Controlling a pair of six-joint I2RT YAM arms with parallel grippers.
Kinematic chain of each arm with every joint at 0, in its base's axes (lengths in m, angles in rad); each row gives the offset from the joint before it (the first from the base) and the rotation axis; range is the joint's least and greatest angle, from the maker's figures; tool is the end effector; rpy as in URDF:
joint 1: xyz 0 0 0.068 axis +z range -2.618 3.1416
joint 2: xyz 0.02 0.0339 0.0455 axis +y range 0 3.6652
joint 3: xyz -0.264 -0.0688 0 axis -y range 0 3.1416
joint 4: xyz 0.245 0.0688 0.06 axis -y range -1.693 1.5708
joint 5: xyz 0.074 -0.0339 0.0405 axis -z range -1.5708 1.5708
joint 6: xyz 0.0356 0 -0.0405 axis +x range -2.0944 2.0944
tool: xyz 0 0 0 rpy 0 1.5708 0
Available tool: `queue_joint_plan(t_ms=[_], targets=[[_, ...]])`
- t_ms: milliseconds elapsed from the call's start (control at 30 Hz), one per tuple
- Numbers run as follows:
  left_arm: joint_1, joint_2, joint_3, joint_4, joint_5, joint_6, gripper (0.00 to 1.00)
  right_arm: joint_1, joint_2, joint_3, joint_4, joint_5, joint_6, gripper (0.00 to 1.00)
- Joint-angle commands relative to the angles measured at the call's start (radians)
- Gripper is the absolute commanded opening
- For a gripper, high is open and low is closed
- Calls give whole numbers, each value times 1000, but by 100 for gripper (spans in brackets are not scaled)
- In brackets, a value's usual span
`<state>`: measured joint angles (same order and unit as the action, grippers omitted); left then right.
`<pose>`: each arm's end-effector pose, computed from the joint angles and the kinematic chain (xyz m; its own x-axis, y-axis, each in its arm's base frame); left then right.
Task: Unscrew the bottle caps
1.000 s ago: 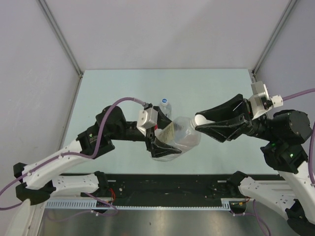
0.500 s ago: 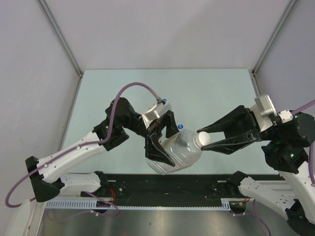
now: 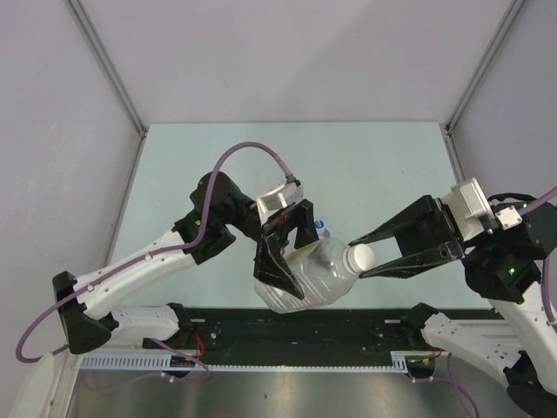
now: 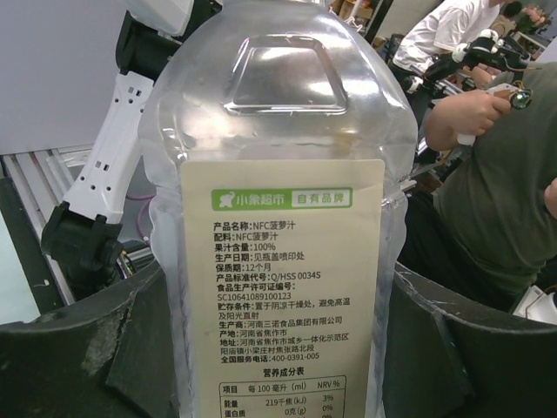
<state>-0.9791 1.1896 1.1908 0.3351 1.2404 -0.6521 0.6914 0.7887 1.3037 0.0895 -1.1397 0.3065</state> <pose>0.1101 -0.2242 0.4471 -0.3194 0.1223 -0.9397 0.7216 -0.6114 -0.3248 0.0493 0.0828 0.5242 0.1633 0.2988 -0.9402 -0.9351 -0.2568 -0.2440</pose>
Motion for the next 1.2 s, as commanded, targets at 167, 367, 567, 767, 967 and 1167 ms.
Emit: queue_joint_plan(t_ms=[167,367,567,767,967,1167], targets=[[31,-41,62,124,-74,46,0,-24,20,-14,-129,-141,6,0],[36,-71,70,-69,-194,215,0,-84,12,-14,-178,-54,25,44],[34,-68,79,-137,-243,276,0,-147,-6,-14,-151,-8,62,84],[34,-79,73,-171,-295,318,0,-173,-20,-14,-140,53,85,92],[34,-113,59,-215,-435,368,0,-211,-39,-14,-178,162,83,98],[34,-179,4,-183,-657,404,0,-220,-49,-14,-286,277,40,99]])
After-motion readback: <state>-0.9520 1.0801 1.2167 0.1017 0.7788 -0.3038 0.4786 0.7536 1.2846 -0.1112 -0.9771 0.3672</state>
